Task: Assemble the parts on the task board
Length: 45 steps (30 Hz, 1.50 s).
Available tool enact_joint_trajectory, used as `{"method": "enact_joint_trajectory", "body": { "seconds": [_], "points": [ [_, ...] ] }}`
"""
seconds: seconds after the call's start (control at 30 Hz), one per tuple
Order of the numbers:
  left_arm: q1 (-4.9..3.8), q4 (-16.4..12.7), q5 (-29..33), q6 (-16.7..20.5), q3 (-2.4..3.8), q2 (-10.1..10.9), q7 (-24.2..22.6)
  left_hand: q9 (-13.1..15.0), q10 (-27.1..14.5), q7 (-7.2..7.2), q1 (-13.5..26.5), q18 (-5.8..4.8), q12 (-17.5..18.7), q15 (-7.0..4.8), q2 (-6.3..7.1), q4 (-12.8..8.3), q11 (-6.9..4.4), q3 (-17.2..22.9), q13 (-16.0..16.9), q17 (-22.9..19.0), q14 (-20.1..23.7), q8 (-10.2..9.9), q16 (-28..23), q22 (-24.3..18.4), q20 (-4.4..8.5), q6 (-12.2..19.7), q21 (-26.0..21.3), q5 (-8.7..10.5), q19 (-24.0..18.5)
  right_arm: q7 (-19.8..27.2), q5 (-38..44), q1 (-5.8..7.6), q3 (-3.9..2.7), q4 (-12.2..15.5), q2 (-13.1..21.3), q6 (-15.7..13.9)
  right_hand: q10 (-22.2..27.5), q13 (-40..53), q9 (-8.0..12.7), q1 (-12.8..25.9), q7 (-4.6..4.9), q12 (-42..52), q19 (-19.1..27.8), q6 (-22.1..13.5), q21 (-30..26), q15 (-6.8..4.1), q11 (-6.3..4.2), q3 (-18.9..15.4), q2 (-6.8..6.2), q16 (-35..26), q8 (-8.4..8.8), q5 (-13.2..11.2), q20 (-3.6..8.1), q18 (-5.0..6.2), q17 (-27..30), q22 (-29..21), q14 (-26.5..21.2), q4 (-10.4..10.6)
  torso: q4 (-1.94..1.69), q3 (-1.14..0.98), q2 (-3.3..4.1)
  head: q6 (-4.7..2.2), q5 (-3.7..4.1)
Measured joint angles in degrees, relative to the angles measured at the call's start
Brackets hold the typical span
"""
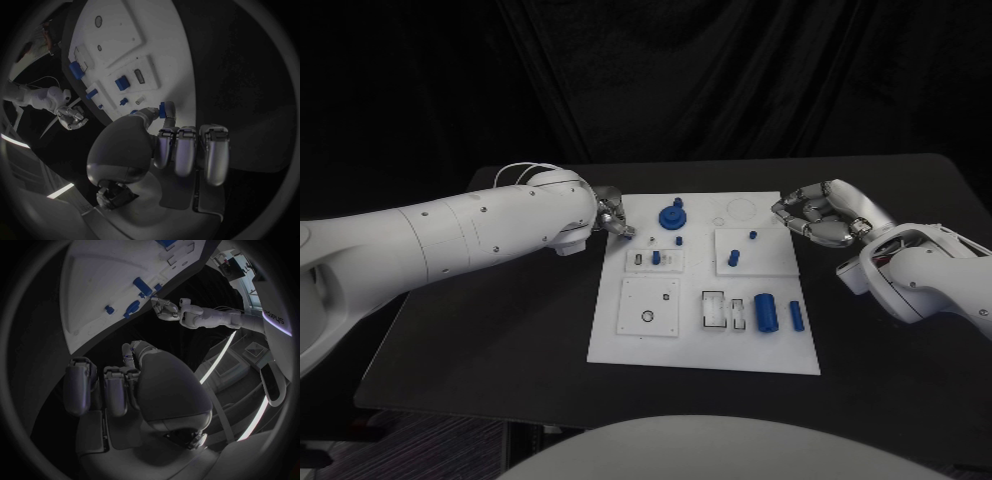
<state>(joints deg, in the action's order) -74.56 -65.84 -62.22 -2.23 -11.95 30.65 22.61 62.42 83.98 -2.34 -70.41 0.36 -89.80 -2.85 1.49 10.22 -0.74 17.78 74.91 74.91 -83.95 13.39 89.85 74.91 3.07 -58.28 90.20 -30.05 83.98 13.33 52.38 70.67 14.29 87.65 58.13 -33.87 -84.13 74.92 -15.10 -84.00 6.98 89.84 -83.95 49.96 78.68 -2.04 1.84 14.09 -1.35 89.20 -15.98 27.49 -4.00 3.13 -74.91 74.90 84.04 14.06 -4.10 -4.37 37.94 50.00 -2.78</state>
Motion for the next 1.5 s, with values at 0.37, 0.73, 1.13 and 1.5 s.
{"method": "enact_joint_trajectory", "body": {
  "seconds": [0.37,0.73,1.13,1.5],
  "points": [
    [0.0,-10.36,2.35,4.68,0.0,5.88,0.5,-0.01,0.06,0.31,1.86,0.0,0.0,0.0,0.74,0.15,-0.37,2.2,0.0,0.0,0.0,-0.32,0.0,0.0,0.0,-1.34,0.0,3.16,0.0,-0.26,0.0,-0.01,0.0,-0.06,0.2,0.14,0.0,0.0,0.0,0.0,0.0,0.0,0.0,0.0,-0.03,0.0,0.0,0.0,0.0,0.0,0.0,0.0,0.0,0.0,0.0,0.04,0.0,0.0,-0.04,0.01,-0.09,0.0,-0.14],
    [0.0,-14.43,3.07,6.07,-0.15,7.58,1.74,0.19,0.06,0.42,2.75,0.0,0.0,0.0,0.45,0.45,-0.36,2.82,0.0,0.0,0.0,-0.76,0.0,0.0,0.0,-1.45,0.0,6.39,0.0,-0.37,0.0,-0.24,0.0,-0.1,0.25,0.18,0.0,-0.01,0.01,0.0,0.0,0.0,0.0,0.0,-0.02,0.0,0.0,0.16,0.0,0.0,0.0,0.22,0.0,0.0,0.0,0.04,0.0,-0.16,-0.07,-0.01,-0.06,0.0,-0.27],
    [1.41,-14.39,3.27,6.49,-0.22,7.78,2.18,0.18,0.06,0.41,3.2,-0.01,0.0,0.0,0.44,0.52,-0.36,2.88,0.0,0.0,0.0,-0.76,0.0,0.0,0.0,-1.44,0.0,6.63,0.0,-0.44,0.0,-0.35,0.0,-0.09,0.35,0.2,0.0,-0.01,0.01,0.0,0.0,0.0,0.0,0.0,-0.02,0.0,0.0,0.16,0.0,0.0,0.0,0.22,0.0,-0.01,0.0,0.03,0.0,-0.16,-0.11,-0.01,-0.02,0.0,-0.25],
    [2.31,-14.02,3.33,6.48,-0.2,7.47,2.21,0.17,0.06,0.4,3.21,0.0,0.0,0.0,0.43,0.69,-0.36,3.04,0.0,0.0,0.0,-0.98,0.0,0.0,0.0,-1.42,0.0,6.86,0.0,-0.49,0.0,-0.42,0.01,-0.09,0.34,0.23,0.0,-0.01,-0.04,0.0,0.0,0.0,0.0,0.0,-0.02,0.0,0.0,0.16,0.0,-0.24,0.0,0.22,0.0,0.0,0.0,0.02,0.0,-0.16,-0.06,-0.01,-0.04,0.0,-0.34]
  ]
}}
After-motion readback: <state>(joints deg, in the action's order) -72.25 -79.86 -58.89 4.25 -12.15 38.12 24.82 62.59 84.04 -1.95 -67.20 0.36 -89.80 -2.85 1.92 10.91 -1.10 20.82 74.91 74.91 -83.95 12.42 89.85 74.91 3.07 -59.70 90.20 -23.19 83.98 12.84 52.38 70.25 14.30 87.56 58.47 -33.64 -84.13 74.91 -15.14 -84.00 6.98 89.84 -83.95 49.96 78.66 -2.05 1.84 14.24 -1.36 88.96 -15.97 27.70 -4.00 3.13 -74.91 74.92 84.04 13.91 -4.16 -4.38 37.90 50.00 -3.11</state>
